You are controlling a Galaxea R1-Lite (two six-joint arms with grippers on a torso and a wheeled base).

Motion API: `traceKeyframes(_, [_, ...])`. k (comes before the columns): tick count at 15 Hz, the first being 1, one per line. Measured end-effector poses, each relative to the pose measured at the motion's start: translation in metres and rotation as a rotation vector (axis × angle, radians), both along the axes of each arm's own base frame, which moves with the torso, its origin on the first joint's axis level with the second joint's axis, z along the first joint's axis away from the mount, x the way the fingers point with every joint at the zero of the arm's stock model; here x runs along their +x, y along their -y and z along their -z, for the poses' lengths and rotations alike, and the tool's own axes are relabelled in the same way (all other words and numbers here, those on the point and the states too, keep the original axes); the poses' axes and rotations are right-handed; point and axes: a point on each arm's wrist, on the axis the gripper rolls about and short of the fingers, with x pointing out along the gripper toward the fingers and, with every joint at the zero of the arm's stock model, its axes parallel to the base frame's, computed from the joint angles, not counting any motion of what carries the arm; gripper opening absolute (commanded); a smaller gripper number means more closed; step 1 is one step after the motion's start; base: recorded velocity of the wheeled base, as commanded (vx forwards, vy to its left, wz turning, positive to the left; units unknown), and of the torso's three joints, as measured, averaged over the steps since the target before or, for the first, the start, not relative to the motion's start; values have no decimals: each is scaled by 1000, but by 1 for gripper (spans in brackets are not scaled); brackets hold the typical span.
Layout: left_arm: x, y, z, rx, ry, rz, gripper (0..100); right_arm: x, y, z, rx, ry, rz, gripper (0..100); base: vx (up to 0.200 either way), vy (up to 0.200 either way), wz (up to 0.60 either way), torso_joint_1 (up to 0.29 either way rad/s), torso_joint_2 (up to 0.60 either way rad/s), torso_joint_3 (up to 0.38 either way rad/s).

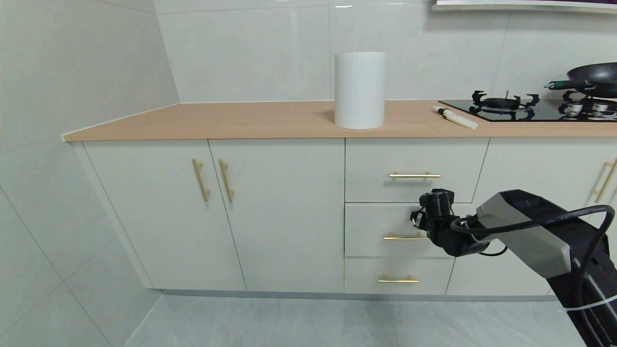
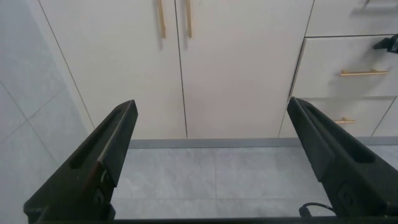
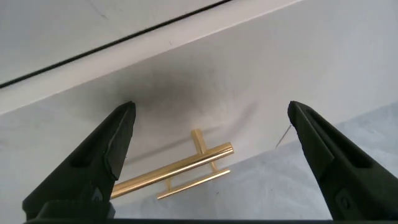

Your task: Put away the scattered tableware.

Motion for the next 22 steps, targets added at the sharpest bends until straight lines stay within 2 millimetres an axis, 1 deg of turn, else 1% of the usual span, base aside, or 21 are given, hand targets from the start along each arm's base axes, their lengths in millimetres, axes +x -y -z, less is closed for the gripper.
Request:
traceKeyframes(4, [0,0,0,0,0,0,100,10,14,2,-12,17,55,100,0,0,0,0,0,0])
traceKeyframes(9, [0,0,0,0,0,0,100,12,18,3,-10,23,64,100,0,0,0,0,0,0])
traceKeyframes(11, [0,0,0,0,0,0,100,7,18,2,-11,19,64,100,0,0,0,0,0,0])
traceKeyframes(13, [0,0,0,0,0,0,100,-7,13,-5,-14,-13,43,100,0,0,0,0,0,0])
traceKeyframes(14, [0,0,0,0,0,0,100,-15,6,-14,-14,-18,24,100,0,0,0,0,0,0])
traceKeyframes(16, [0,0,0,0,0,0,100,-35,-6,-40,-13,-16,-11,100,0,0,0,0,0,0])
traceKeyframes(17, [0,0,0,0,0,-1,100,-46,-9,-58,-11,-5,-25,100,0,0,0,0,0,0])
traceKeyframes(18, [0,0,0,0,0,0,100,-62,-12,-81,-8,15,-40,100,0,0,0,0,0,0])
traceKeyframes(20, [0,0,0,0,0,0,100,-98,-15,-127,-2,61,-74,100,0,0,0,0,0,0])
traceKeyframes(21, [0,0,0,0,0,0,100,-121,-13,-153,-4,92,-92,100,0,0,0,0,0,0])
traceKeyframes(22, [0,0,0,0,0,0,100,-146,-11,-174,-8,118,-111,100,0,0,0,0,0,0])
